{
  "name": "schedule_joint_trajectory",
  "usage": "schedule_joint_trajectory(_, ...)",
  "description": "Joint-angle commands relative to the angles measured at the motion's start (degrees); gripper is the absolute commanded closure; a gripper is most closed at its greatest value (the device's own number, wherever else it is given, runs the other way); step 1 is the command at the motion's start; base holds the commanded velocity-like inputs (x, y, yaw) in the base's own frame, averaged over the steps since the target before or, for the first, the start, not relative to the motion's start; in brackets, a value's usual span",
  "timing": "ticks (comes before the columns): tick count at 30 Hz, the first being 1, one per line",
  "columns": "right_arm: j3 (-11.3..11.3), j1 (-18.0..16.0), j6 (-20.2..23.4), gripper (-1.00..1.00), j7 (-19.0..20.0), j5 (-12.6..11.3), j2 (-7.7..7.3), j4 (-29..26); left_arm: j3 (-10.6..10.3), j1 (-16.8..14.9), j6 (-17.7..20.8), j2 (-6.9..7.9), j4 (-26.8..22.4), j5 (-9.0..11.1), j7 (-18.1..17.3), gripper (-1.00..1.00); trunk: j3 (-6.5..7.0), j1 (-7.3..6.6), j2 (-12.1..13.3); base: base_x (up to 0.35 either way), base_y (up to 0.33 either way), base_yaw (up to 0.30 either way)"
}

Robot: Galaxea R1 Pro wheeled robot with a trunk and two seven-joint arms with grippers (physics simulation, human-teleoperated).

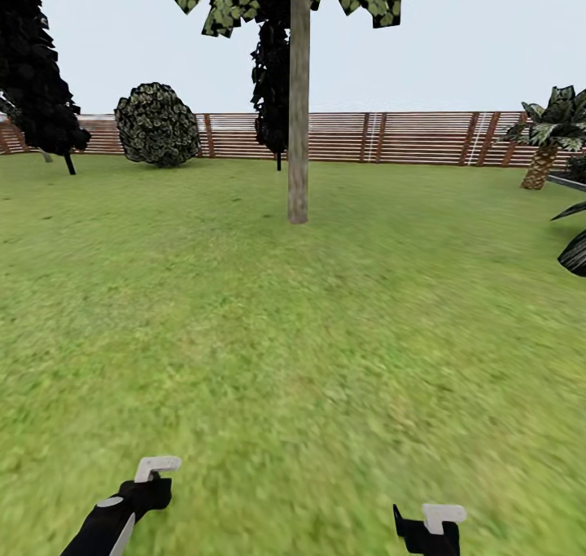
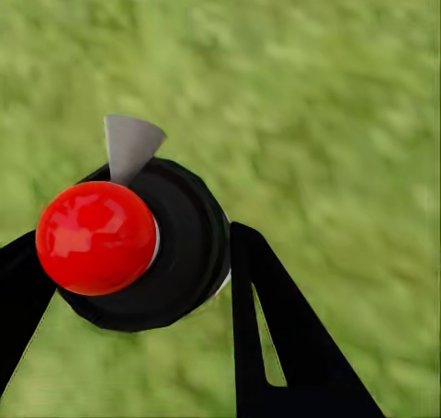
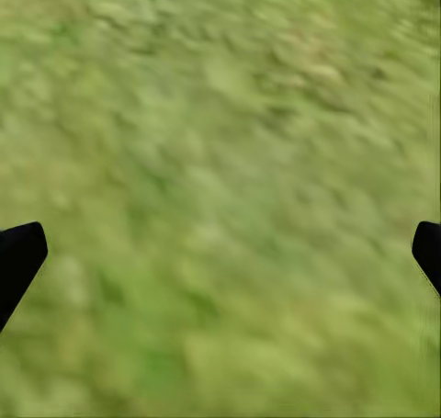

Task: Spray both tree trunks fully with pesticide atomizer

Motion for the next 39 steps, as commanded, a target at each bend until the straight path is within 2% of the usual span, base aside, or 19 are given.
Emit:
schedule_joint_trajectory(1,-0.4,0.0,-0.2,-1.0,0.0,0.5,0.02,0.1,0.2,0.0,0.3,-0.04,-0.1,-0.2,-0.4,1.0,-0.05,0.02,0.0,0.344,0.0,0.0)
schedule_joint_trajectory(39,-0.4,0.0,-0.2,-1.0,0.0,0.5,0.11,0.1,0.2,0.0,0.3,-0.08,-0.1,-0.2,-0.4,1.0,-0.05,0.02,0.0,0.344,0.0,0.0)
